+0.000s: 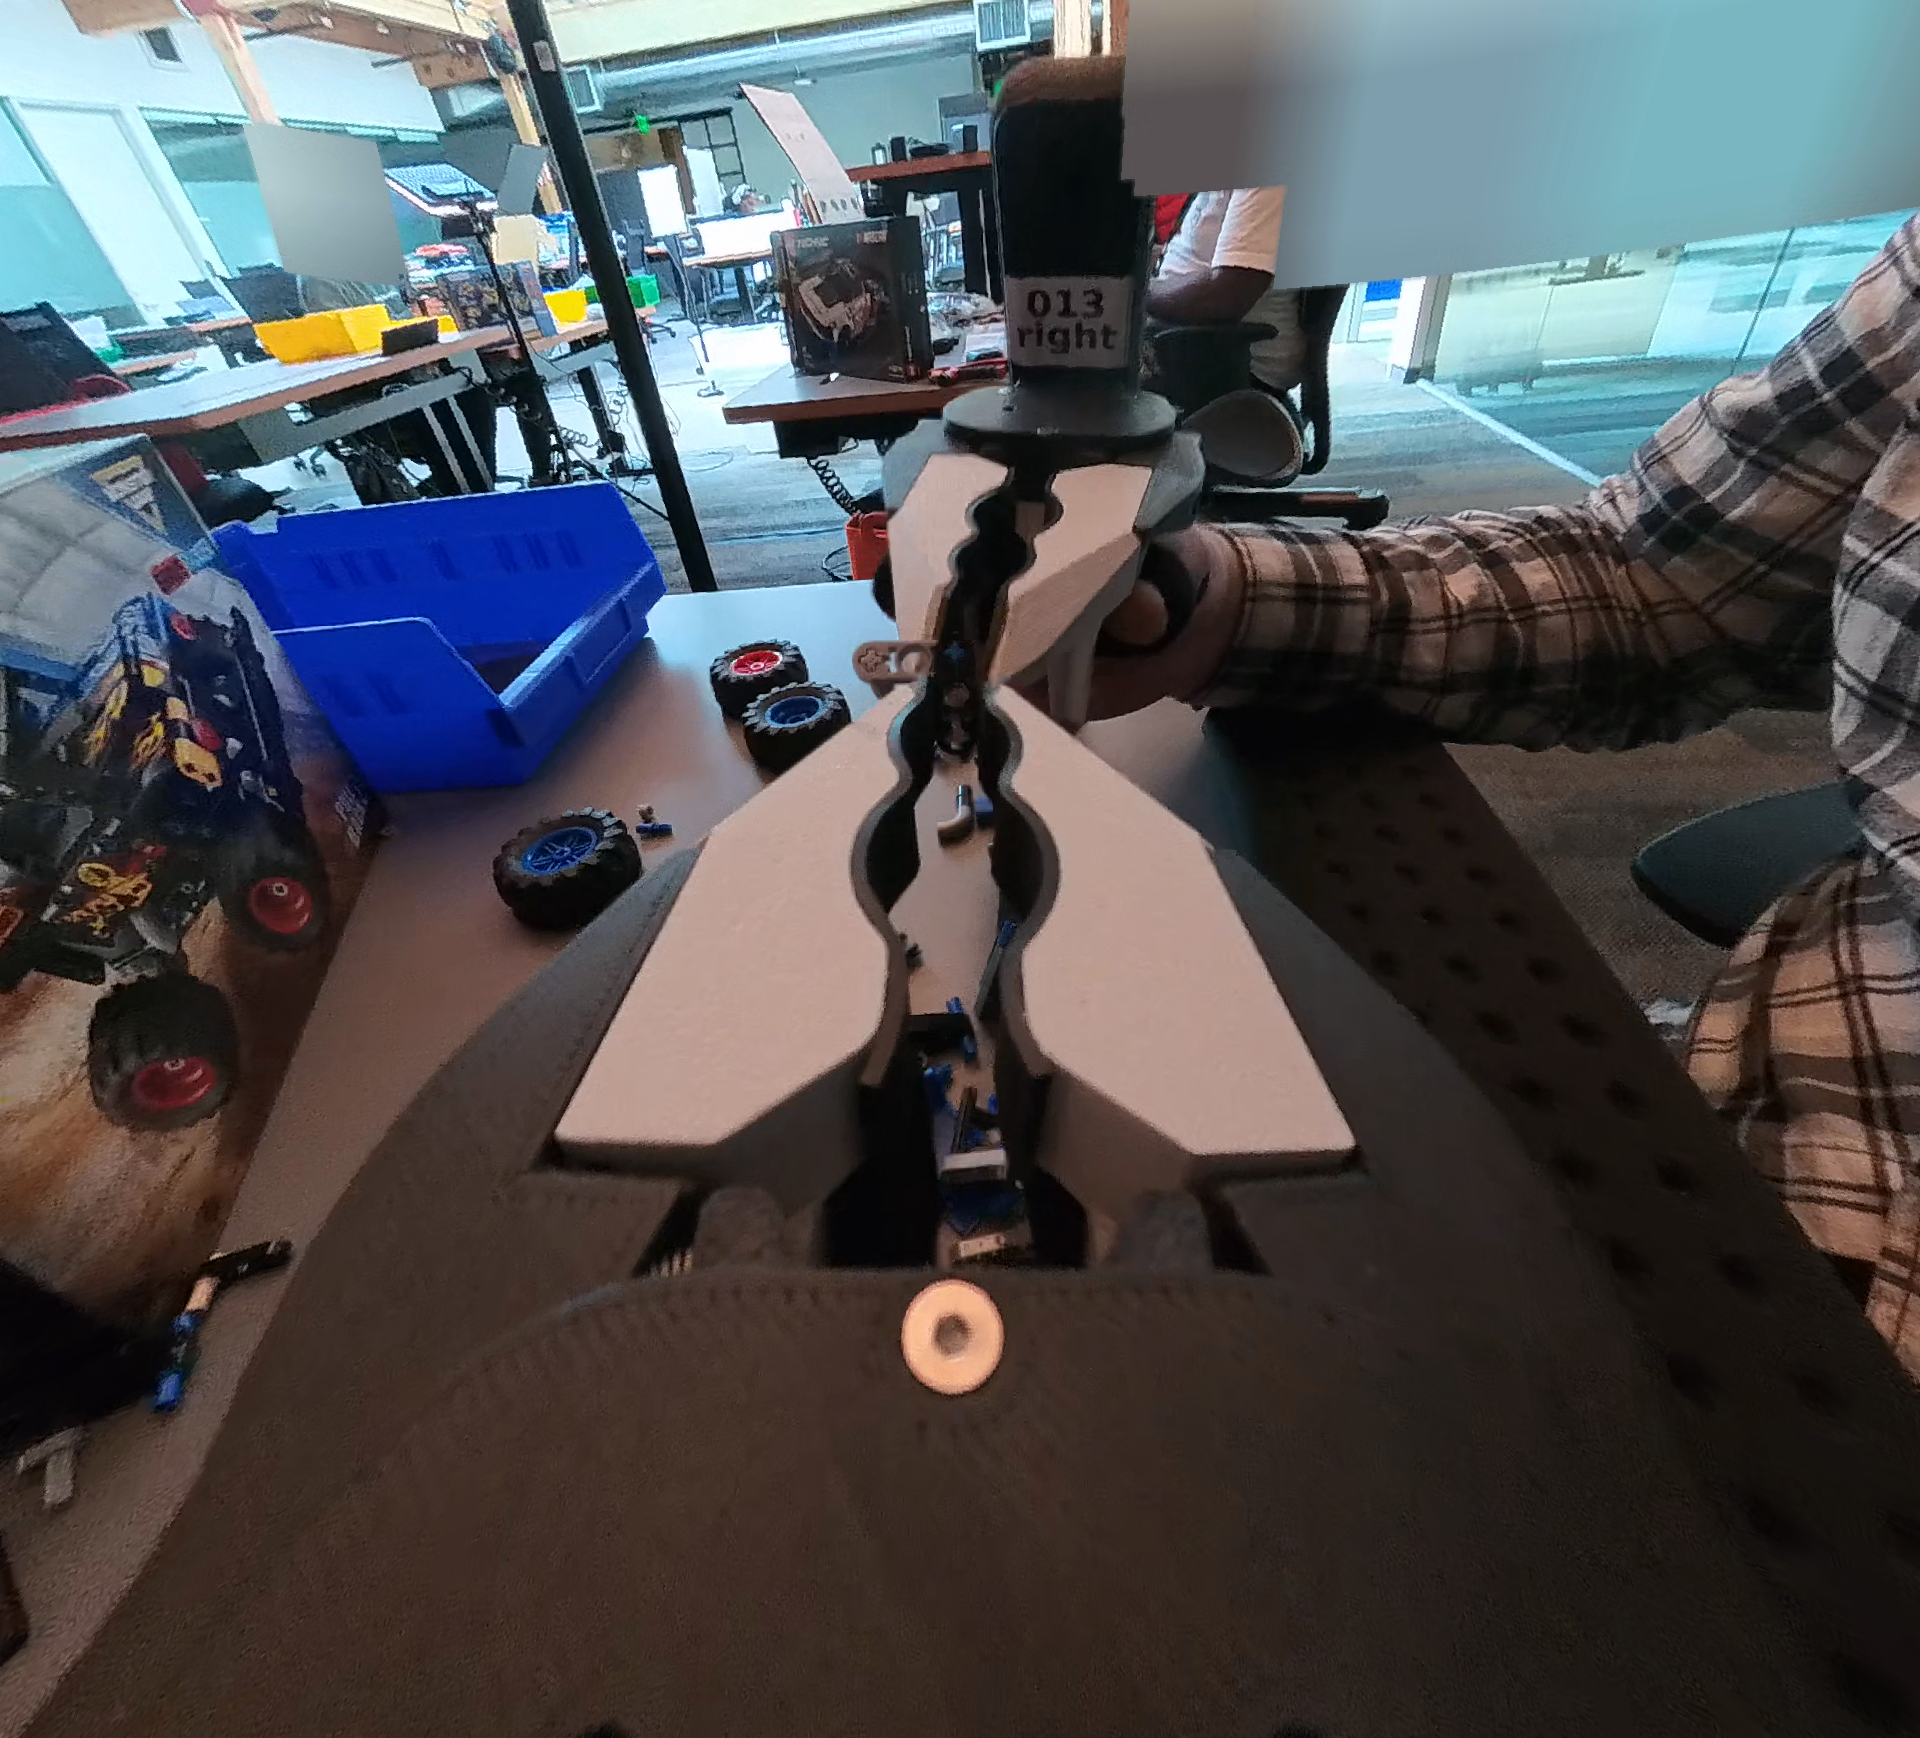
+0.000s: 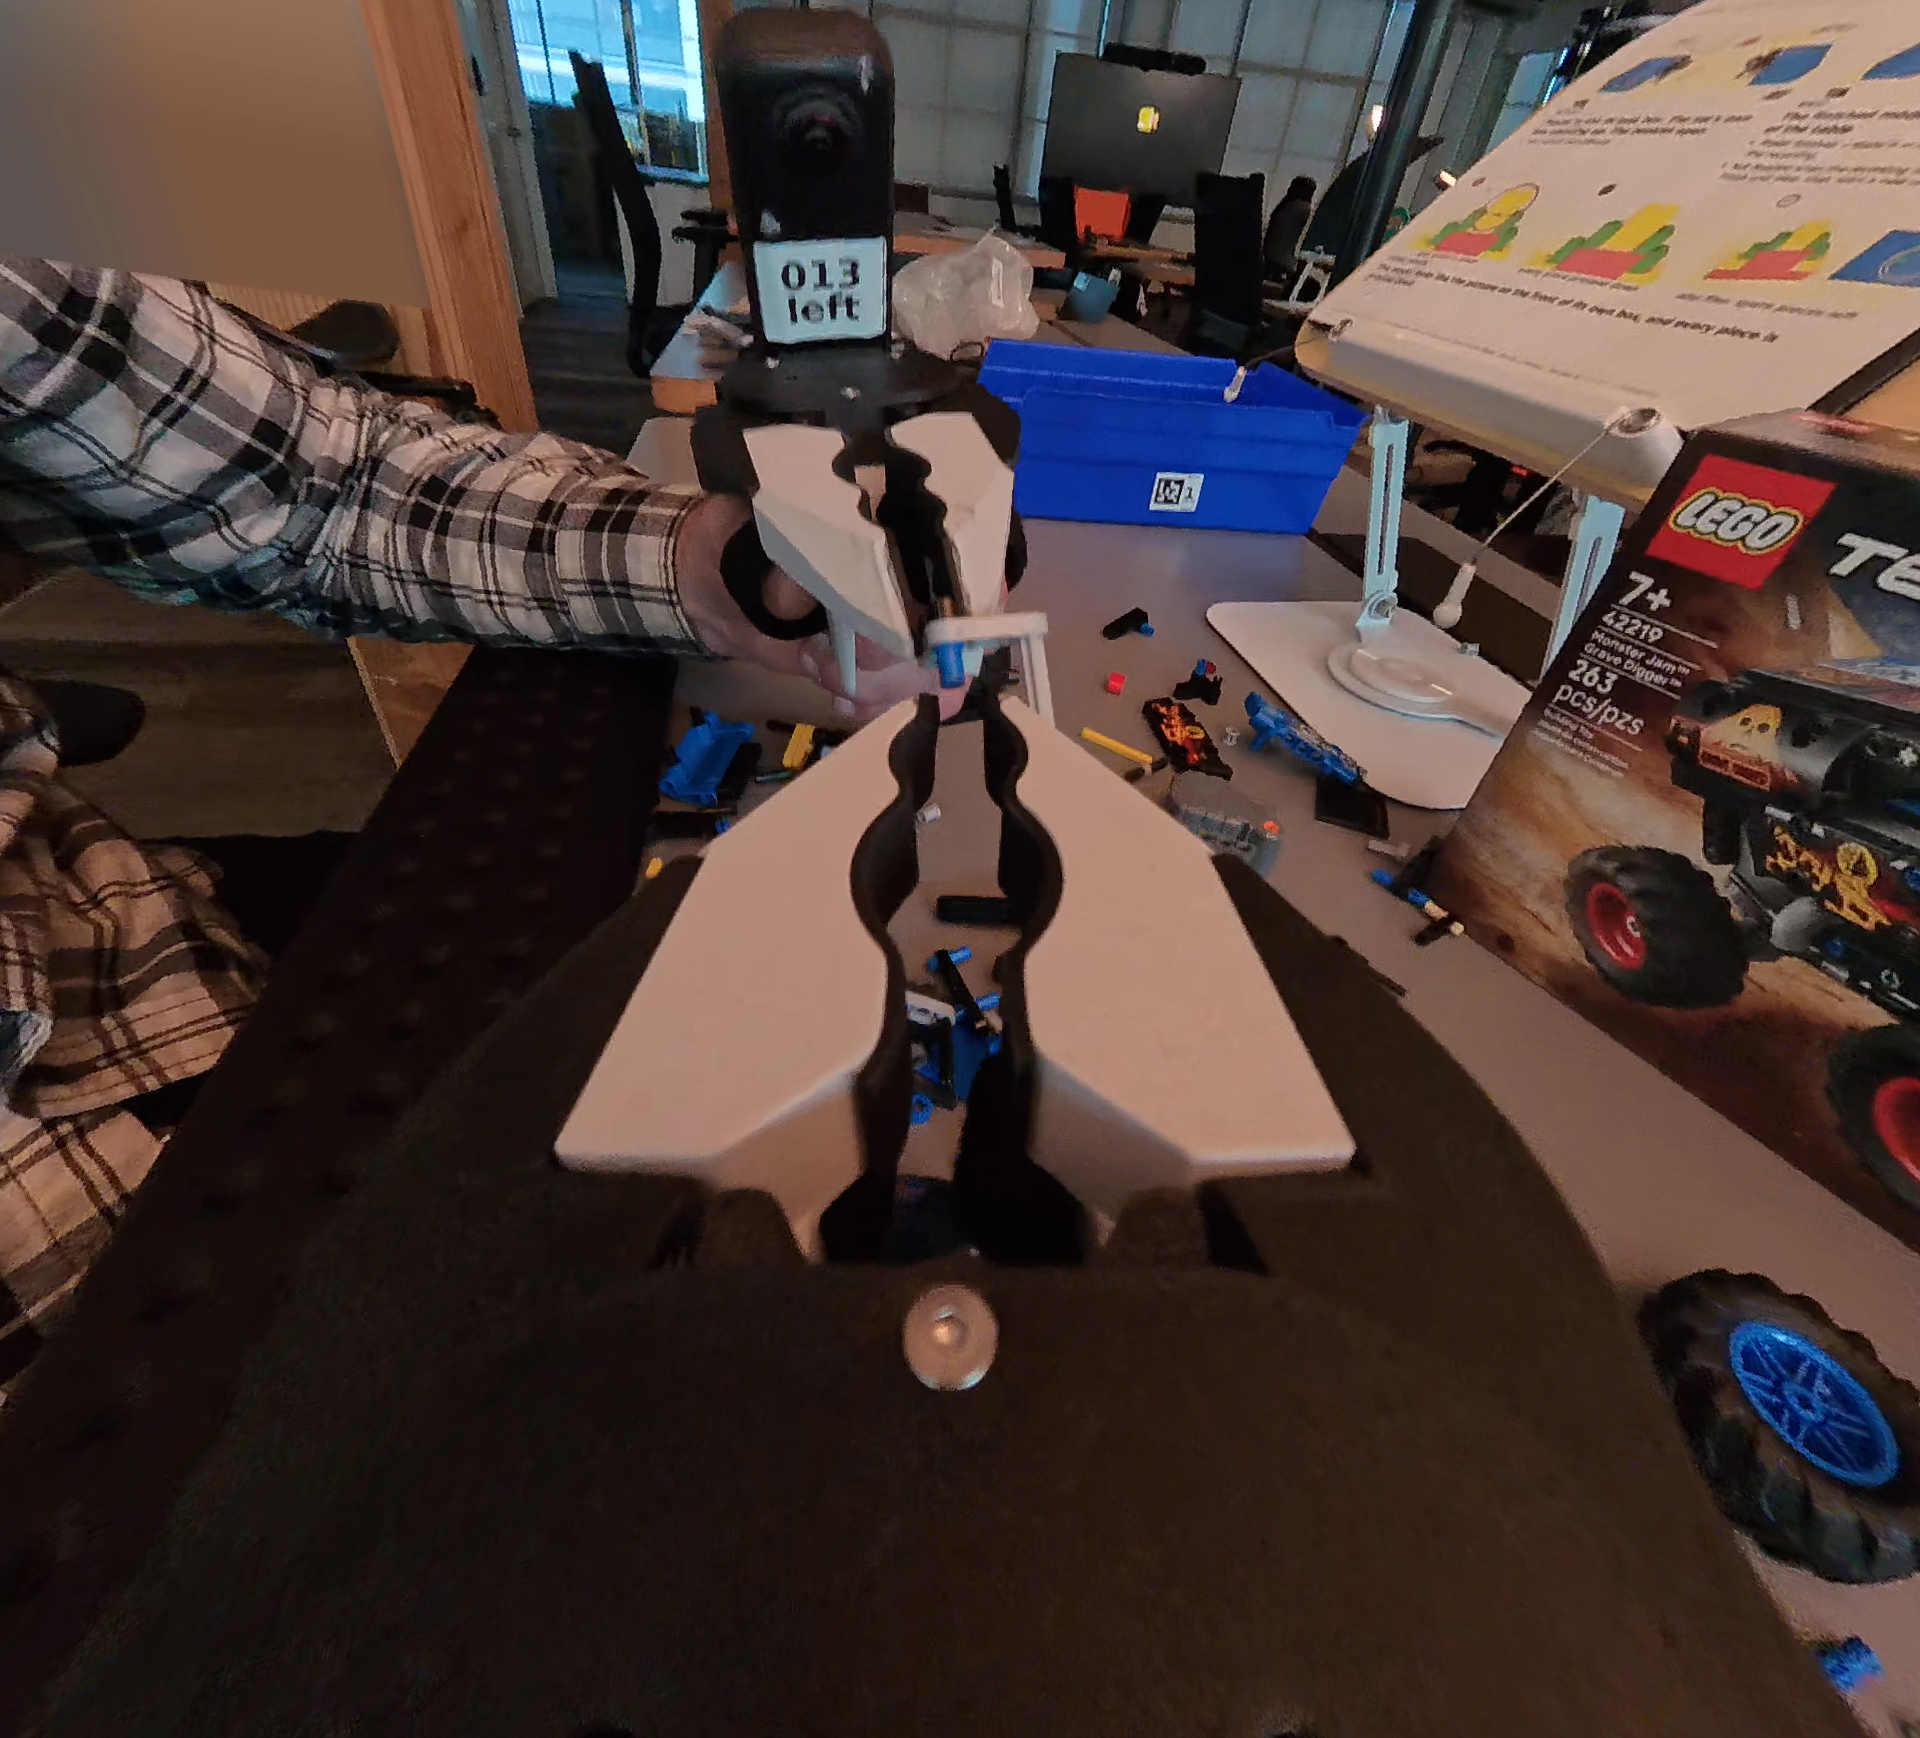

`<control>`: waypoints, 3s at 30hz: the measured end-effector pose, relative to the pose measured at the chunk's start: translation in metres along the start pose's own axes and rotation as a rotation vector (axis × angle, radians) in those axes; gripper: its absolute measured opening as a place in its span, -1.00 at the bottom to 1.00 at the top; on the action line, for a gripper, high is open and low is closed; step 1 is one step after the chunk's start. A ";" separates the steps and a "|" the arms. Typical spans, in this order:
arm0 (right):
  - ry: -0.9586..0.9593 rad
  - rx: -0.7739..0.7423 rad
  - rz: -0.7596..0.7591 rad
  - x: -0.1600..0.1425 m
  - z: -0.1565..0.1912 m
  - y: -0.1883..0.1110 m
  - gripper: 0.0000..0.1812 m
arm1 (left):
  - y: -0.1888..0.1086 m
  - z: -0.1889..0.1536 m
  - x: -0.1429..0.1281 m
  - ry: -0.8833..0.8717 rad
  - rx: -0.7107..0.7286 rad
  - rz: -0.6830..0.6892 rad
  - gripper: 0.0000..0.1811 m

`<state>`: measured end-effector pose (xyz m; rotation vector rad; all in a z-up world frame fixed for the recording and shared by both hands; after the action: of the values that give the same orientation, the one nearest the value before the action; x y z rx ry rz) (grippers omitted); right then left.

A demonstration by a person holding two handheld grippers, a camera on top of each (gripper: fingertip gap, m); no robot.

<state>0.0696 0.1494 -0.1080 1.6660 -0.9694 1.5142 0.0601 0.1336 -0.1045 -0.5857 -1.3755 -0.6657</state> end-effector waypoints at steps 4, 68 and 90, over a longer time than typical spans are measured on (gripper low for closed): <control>-0.009 0.001 -0.017 0.005 0.002 0.000 -0.92 | 0.004 -0.003 -0.004 0.001 -0.011 0.008 -0.95; -0.084 0.086 0.070 -0.016 0.017 -0.005 -0.98 | 0.013 -0.013 -0.025 0.191 0.041 0.186 -0.95; -0.088 0.002 -0.039 0.012 0.006 -0.014 -1.00 | 0.005 0.007 0.017 -0.137 0.088 -0.123 -0.95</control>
<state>0.0850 0.1502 -0.0967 1.7554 -0.9760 1.4278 0.0605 0.1407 -0.0872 -0.4869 -1.5703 -0.6697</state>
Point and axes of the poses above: each gripper's, where its closed fingertips meet, y out along the fingers, x out of its top, z = x × y across the jaws, the point moved 1 cm from there along -y, back along the fingers, and after that the axes turned 3 degrees about -z, right-handed, at the moved point
